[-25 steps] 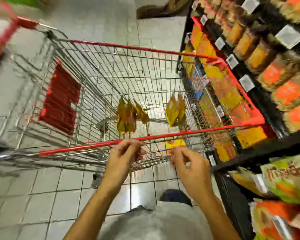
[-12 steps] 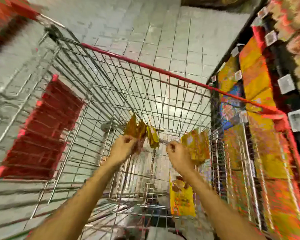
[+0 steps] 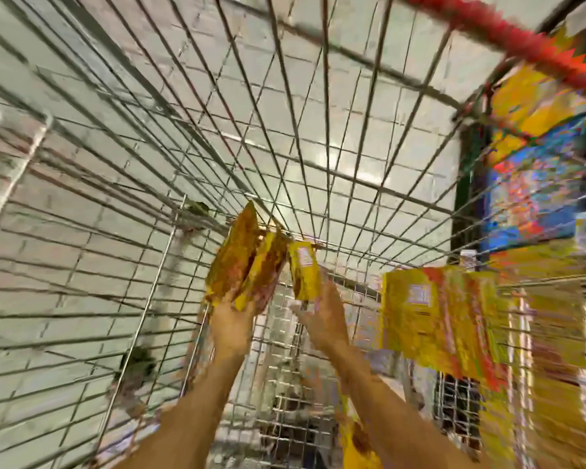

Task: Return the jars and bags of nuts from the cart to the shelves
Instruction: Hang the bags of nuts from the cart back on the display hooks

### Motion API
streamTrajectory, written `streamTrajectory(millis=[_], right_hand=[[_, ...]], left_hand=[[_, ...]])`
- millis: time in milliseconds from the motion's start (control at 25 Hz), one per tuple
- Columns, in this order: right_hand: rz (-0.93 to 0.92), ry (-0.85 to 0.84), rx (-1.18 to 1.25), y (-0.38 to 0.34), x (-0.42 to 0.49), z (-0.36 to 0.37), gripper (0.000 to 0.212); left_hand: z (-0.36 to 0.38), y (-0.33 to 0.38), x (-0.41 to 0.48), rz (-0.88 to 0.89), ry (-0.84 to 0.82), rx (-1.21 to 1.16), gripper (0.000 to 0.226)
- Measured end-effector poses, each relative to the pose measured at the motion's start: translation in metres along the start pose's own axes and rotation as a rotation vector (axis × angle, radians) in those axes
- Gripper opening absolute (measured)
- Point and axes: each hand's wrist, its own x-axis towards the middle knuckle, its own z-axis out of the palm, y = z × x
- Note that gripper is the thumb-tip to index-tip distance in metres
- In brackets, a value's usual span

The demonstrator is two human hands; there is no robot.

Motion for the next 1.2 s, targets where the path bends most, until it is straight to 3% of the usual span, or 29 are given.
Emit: streamTrajectory(millis=[80, 240, 360, 520, 640, 800, 880, 960, 1080, 1200], right_hand=[[-0.020, 0.041, 0.027, 0.007, 0.017, 0.014, 0.068], [0.022, 0.120, 0.171, 0.001, 0.025, 0.011, 0.042], [0.043, 0.172, 0.305, -0.013, 0.005, -0.018, 0.022], [-0.047, 0.270, 0.430, -0.061, -0.054, -0.078, 0.006], [-0.111, 0.425, 0.405, -0.098, -0.119, -0.122, 0.022], [-0.178, 0.740, 0.603, -0.141, -0.249, -0.173, 0.003], [-0.207, 0.941, 0.681, -0.162, -0.317, -0.186, 0.010], [-0.245, 1.023, 0.803, -0.182, -0.373, -0.192, 0.015], [-0.318, 1.081, 0.869, -0.197, -0.453, -0.186, 0.025], [-0.323, 1.188, 0.868, -0.196, -0.526, -0.181, 0.036]], left_hand=[[0.010, -0.010, 0.015, -0.055, 0.076, 0.024, 0.038], [0.003, -0.003, 0.021, 0.058, 0.164, -0.004, 0.021], [-0.018, 0.018, 0.010, 0.117, 0.022, 0.105, 0.020], [-0.070, 0.078, -0.031, 0.243, -0.251, 0.046, 0.010], [-0.120, 0.128, -0.081, 0.472, -0.343, 0.070, 0.018], [-0.197, 0.208, -0.167, 0.826, -0.417, 0.163, 0.024], [-0.230, 0.244, -0.213, 0.997, -0.506, 0.250, 0.019], [-0.252, 0.266, -0.255, 1.145, -0.583, 0.272, 0.016], [-0.274, 0.271, -0.321, 1.189, -0.760, 0.081, 0.016], [-0.281, 0.270, -0.383, 1.282, -0.992, 0.064, 0.028]])
